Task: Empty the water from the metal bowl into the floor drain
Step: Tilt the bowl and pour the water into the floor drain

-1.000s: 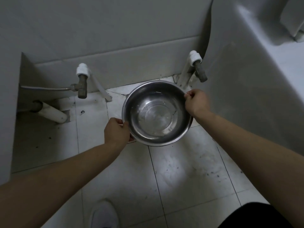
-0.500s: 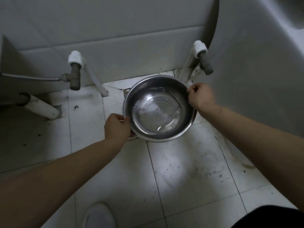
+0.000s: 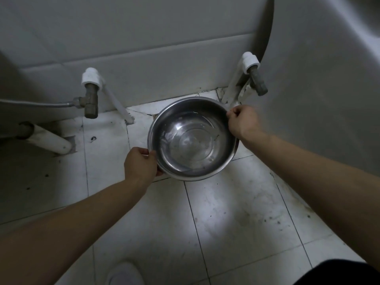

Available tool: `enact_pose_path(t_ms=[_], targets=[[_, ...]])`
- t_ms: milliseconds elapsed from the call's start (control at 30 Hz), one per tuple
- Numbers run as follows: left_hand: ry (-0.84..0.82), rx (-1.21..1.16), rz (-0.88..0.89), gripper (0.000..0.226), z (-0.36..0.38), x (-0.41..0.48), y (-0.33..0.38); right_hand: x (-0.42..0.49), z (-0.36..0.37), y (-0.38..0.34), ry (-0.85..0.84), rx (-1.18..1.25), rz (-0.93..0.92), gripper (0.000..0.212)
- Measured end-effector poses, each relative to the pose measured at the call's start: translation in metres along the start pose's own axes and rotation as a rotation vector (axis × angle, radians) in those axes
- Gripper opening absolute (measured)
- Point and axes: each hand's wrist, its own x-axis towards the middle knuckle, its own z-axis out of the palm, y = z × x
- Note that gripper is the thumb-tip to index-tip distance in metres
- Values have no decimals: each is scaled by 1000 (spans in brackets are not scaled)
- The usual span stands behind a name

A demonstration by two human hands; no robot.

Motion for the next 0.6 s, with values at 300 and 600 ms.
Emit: enact_pose_path(t_ms=[300, 600], targets=[[11, 7, 1, 10, 4, 10, 3, 6, 2, -3, 18, 52, 13, 16], [-43, 62, -35, 9, 15, 14, 10, 12, -4, -5, 25, 41, 25, 27]])
